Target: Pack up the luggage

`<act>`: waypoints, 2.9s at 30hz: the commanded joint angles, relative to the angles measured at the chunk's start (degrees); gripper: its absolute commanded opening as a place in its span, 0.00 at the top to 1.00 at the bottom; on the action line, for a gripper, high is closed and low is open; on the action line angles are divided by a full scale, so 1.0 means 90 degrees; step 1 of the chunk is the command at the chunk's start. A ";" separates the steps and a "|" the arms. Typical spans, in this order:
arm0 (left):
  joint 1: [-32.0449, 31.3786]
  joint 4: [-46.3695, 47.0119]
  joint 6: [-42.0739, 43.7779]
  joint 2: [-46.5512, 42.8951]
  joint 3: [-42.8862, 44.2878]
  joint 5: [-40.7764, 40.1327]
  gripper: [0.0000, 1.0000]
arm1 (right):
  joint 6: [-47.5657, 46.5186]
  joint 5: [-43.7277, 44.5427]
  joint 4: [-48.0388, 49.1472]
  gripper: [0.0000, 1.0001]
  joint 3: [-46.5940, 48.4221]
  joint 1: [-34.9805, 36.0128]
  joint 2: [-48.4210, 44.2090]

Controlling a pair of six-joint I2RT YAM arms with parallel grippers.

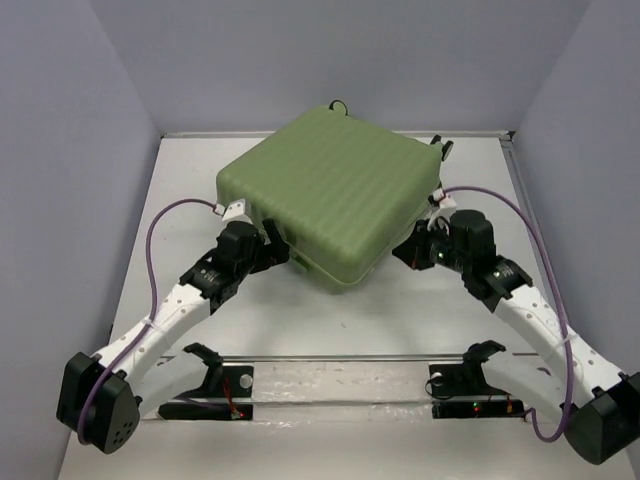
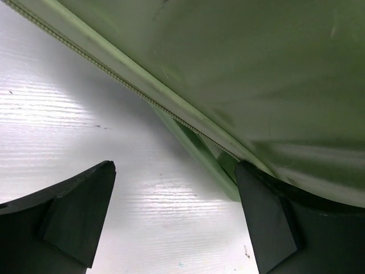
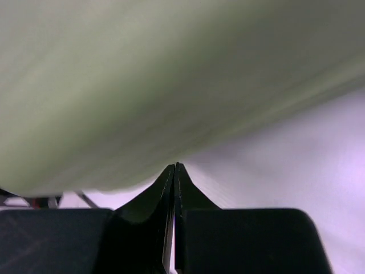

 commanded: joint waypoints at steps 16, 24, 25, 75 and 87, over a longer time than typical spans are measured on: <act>0.3183 0.0758 0.0434 0.1301 0.3272 0.1614 0.01 | 0.1022 0.2460 0.0950 0.93 -0.0462 -0.0106 0.0927; 0.3851 0.0077 0.0551 0.5245 0.6513 0.3344 0.02 | 0.1032 0.1926 0.1359 0.93 -0.0657 -0.1012 0.1212; 0.3851 0.0056 0.0609 0.5502 0.6699 0.3461 0.02 | 0.1022 0.1846 0.1419 0.93 -0.0648 -0.1092 0.1279; -0.0811 -0.0462 -0.0395 -0.2453 0.0677 0.2174 0.69 | 0.1120 -0.0441 0.0413 0.93 -0.0073 0.0272 0.0274; -0.3337 0.0591 -0.0885 -0.0747 0.0148 -0.0363 0.59 | 0.0547 0.0466 0.0706 0.93 0.0156 0.0734 0.0431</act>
